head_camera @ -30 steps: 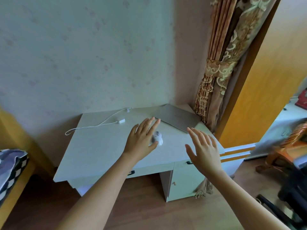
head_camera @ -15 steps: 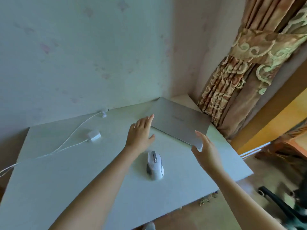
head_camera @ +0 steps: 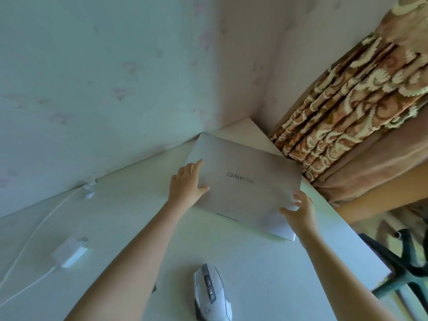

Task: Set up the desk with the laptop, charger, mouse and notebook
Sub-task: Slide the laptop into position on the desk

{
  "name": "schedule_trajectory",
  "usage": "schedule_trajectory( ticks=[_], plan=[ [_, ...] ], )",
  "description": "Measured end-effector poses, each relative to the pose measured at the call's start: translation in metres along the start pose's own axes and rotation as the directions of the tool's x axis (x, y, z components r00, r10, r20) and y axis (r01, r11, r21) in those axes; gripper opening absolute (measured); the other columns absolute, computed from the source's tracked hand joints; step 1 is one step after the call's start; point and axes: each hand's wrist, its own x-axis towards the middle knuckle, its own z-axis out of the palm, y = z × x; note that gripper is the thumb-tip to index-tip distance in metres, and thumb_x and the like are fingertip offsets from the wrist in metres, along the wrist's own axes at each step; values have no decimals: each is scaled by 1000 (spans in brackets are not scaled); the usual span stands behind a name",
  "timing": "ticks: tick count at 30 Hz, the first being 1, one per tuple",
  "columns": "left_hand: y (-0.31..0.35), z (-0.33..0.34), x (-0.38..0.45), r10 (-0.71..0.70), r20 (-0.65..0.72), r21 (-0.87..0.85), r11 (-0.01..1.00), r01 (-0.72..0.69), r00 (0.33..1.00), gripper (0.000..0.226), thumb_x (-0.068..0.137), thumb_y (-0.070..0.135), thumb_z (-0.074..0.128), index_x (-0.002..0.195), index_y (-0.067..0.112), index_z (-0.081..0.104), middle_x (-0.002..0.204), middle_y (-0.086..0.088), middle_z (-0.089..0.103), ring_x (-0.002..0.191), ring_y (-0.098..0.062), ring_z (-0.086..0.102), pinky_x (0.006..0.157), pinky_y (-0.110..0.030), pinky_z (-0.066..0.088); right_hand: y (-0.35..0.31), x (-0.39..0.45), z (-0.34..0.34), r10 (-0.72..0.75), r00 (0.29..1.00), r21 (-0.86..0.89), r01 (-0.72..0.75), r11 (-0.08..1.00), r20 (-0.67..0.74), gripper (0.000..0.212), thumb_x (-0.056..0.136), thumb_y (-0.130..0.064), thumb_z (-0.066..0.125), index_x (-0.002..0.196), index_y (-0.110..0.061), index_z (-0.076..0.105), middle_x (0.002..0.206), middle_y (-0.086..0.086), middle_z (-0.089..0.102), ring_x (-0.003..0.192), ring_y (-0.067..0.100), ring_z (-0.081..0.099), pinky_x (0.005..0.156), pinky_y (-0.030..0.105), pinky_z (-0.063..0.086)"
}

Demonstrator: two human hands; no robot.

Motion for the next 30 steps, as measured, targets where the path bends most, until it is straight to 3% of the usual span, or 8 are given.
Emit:
schedule_trajectory(
  ticks=[4,6,9,11,16,21,27,30],
  plan=[
    [-11,4,25,-54,114,-11,998,55,992,97,76,60,66,151,38,8,157,-4,19,140,-28,24,104,-45,32,6,23,6,56,998,-28,-57,998,-35,71,68,1,69,132,-18,46,129,10,38,115,30,47,93,49,46],
    [-13,5,34,-77,164,-93,991,93,983,109,69,60,73,151,38,5,158,-5,13,141,-31,24,105,-48,31,5,31,7,102,994,18,-102,995,-24,77,64,2,73,132,-20,45,129,11,39,110,33,50,88,51,49],
    [-18,7,44,-135,186,-298,936,186,973,130,54,51,87,152,33,3,155,-8,23,139,-32,26,108,-48,31,4,40,5,191,982,167,-190,967,11,87,62,9,75,136,-21,41,127,11,45,107,33,54,75,45,53],
    [-20,10,47,-170,163,-363,906,219,972,137,46,49,91,152,31,5,151,-9,32,138,-33,29,109,-47,31,4,47,5,252,968,234,-247,940,10,92,61,13,75,139,-18,37,129,12,46,109,34,53,79,46,52],
    [-26,12,52,-192,113,-438,871,222,975,129,47,42,92,150,35,15,144,-11,39,132,-35,33,108,-47,31,-4,52,11,295,955,250,-288,924,11,99,55,11,80,139,-17,37,128,15,52,106,36,57,84,49,52],
    [-39,14,49,-225,125,-510,821,257,966,117,54,33,92,149,28,25,143,-12,37,134,-32,33,109,-41,29,-6,42,12,271,963,313,-261,913,13,87,62,17,74,137,-12,42,101,6,56,94,30,57,77,38,48],
    [-59,4,19,-305,185,-618,703,352,934,127,34,45,91,146,23,35,144,-6,40,134,-24,40,110,-44,35,-15,22,20,232,973,408,-216,887,12,78,65,17,68,132,-19,48,116,16,57,93,31,59,79,42,52],
    [-74,-6,-7,-344,159,-676,645,356,925,118,33,40,91,140,24,44,138,-3,47,127,-22,47,105,-41,40,-24,9,26,192,981,412,-191,891,39,75,67,17,66,130,-20,48,116,13,55,88,29,57,64,32,47]
  ],
)
